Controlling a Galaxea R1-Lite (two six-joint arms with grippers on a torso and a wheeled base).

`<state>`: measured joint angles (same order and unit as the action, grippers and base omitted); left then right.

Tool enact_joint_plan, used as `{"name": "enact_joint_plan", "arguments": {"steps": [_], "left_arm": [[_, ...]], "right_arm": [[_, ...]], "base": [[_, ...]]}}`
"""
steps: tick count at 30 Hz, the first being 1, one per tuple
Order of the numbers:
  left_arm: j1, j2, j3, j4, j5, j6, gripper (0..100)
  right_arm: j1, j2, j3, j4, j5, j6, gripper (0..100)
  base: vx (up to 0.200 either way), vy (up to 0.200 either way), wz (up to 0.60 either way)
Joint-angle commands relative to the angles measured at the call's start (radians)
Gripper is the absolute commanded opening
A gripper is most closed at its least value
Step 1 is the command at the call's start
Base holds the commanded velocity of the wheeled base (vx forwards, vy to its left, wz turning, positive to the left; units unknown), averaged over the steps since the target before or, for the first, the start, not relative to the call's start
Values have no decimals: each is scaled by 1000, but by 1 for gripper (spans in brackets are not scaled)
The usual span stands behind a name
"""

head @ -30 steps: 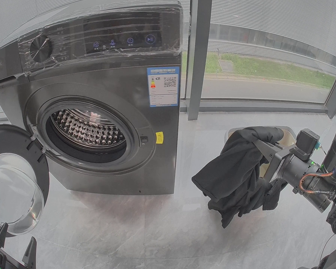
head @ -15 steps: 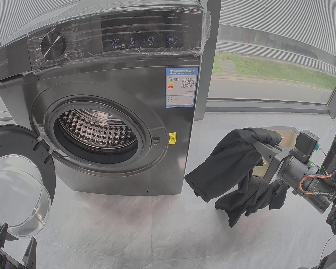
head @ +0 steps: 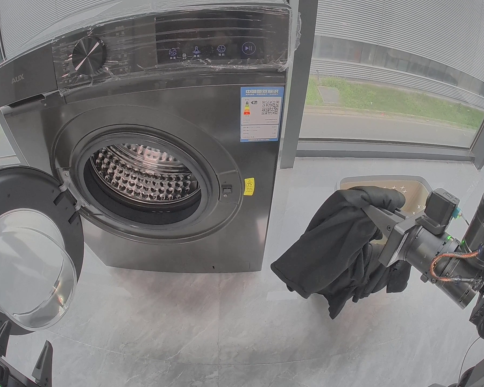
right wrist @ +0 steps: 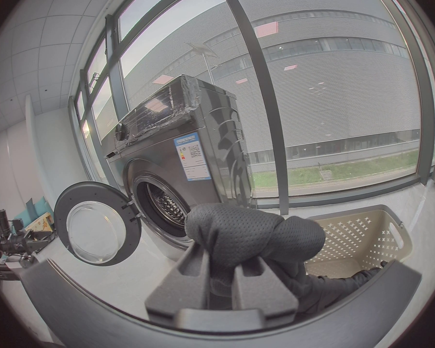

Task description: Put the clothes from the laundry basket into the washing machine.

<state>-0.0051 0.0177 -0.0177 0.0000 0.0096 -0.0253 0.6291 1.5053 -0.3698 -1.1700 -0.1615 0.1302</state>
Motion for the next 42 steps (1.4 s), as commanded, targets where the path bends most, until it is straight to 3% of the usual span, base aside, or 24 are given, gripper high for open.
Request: {"name": "enact_joint_plan", "arguments": {"steps": [1, 17, 23, 29, 38, 42], "left_arm": [[-1, -18, 13, 0, 0, -1, 100], [1, -18, 13, 2, 0, -1, 100], [-1, -18, 13, 0, 0, 1, 100], [-1, -18, 13, 0, 0, -1, 100], [1, -18, 15, 0, 0, -1, 100], [-1, -18, 13, 0, 0, -1, 100]], "right_arm": [[0, 3, 0, 0, -1, 0, 0], [0, 3, 2, 0, -1, 0, 0], [0, 3, 2, 0, -1, 0, 0], [0, 3, 3, 0, -1, 2, 0], [0, 9, 11, 1, 0, 3, 0], [0, 10, 12, 1, 0, 3, 0]], "base": [[0, 200, 0], [0, 200, 0], [0, 0, 0], [-200, 0, 0], [0, 0, 0], [0, 200, 0]]}}
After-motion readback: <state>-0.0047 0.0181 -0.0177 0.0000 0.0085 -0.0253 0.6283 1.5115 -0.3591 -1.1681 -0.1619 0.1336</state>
